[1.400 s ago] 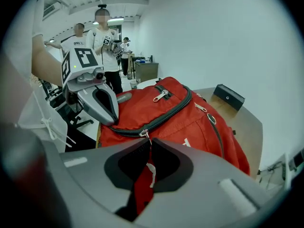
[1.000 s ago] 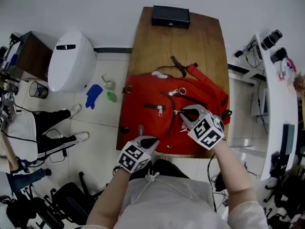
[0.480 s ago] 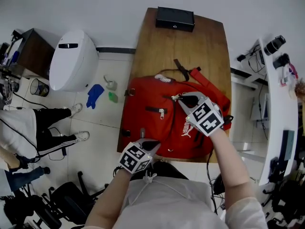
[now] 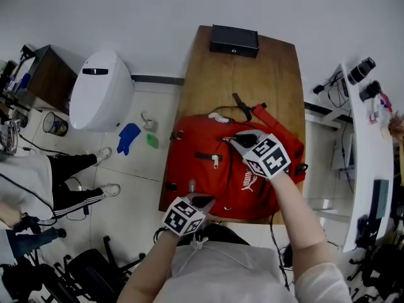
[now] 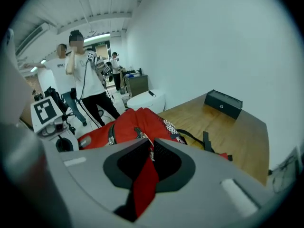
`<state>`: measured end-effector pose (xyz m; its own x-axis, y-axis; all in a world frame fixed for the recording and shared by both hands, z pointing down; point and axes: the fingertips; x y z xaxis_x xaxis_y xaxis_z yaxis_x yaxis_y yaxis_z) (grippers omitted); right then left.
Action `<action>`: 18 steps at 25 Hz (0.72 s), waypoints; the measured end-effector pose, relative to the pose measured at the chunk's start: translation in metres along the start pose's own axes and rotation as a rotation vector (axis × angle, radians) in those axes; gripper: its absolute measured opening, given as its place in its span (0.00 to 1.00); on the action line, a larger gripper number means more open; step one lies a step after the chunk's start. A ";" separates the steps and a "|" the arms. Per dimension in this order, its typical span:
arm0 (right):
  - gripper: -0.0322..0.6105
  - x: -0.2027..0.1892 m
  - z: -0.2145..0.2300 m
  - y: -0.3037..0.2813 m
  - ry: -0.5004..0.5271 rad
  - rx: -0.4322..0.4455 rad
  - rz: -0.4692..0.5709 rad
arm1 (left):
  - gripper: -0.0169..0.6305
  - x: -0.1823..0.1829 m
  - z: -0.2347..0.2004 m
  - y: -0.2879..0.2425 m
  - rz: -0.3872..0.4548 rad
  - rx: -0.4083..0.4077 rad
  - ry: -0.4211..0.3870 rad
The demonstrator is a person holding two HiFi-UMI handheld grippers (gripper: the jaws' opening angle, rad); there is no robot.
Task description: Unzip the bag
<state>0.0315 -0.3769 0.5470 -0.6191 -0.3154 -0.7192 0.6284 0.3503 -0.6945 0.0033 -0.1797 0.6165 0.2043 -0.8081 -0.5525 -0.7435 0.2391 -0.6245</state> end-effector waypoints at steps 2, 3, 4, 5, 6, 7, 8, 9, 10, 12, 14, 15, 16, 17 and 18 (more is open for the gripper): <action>0.13 0.002 0.001 0.007 -0.071 0.007 0.054 | 0.04 0.002 -0.004 0.000 0.010 0.023 -0.011; 0.13 0.003 0.003 0.013 -0.099 -0.012 0.080 | 0.04 0.002 -0.006 -0.001 0.016 0.040 -0.016; 0.13 0.002 0.005 0.020 -0.118 -0.043 0.104 | 0.04 0.002 -0.007 -0.001 0.025 0.058 -0.016; 0.12 0.001 0.008 0.029 -0.134 -0.076 0.130 | 0.04 0.002 -0.008 0.000 0.039 0.075 -0.012; 0.12 0.000 0.010 0.039 -0.152 -0.098 0.158 | 0.04 0.003 -0.008 0.003 0.062 0.091 -0.004; 0.08 0.000 0.011 0.051 -0.177 -0.107 0.192 | 0.04 0.005 -0.008 0.007 0.096 0.107 0.007; 0.06 0.000 0.011 0.064 -0.207 -0.105 0.233 | 0.04 0.009 -0.007 0.015 0.141 0.123 0.020; 0.06 0.001 0.010 0.078 -0.235 -0.099 0.279 | 0.04 0.014 -0.005 0.024 0.195 0.137 0.033; 0.06 0.001 0.008 0.093 -0.255 -0.096 0.329 | 0.04 0.020 -0.002 0.035 0.257 0.148 0.045; 0.06 0.000 0.001 0.124 -0.271 -0.116 0.423 | 0.04 0.035 0.007 0.060 0.382 0.159 0.057; 0.06 -0.004 -0.011 0.154 -0.268 -0.154 0.500 | 0.04 0.050 0.022 0.086 0.494 0.156 0.038; 0.06 -0.007 -0.018 0.167 -0.266 -0.176 0.534 | 0.04 0.057 0.031 0.099 0.541 0.155 0.014; 0.06 -0.009 -0.026 0.180 -0.265 -0.197 0.567 | 0.04 0.064 0.039 0.112 0.582 0.164 -0.020; 0.06 -0.012 -0.035 0.193 -0.266 -0.218 0.599 | 0.04 0.070 0.046 0.125 0.618 0.186 -0.062; 0.06 -0.014 -0.045 0.204 -0.266 -0.242 0.627 | 0.04 0.075 0.052 0.137 0.650 0.216 -0.105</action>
<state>0.1472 -0.2612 0.4165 -0.0210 -0.1844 -0.9826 0.6869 0.7115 -0.1482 -0.0502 -0.1796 0.4602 -0.1707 -0.4108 -0.8956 -0.5947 0.7677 -0.2387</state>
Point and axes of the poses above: the fingertips, and each gripper's own axes: y backward along the fingers, z to its right, x out of its top, and after that the axes turned 7 degrees about y, right-handed
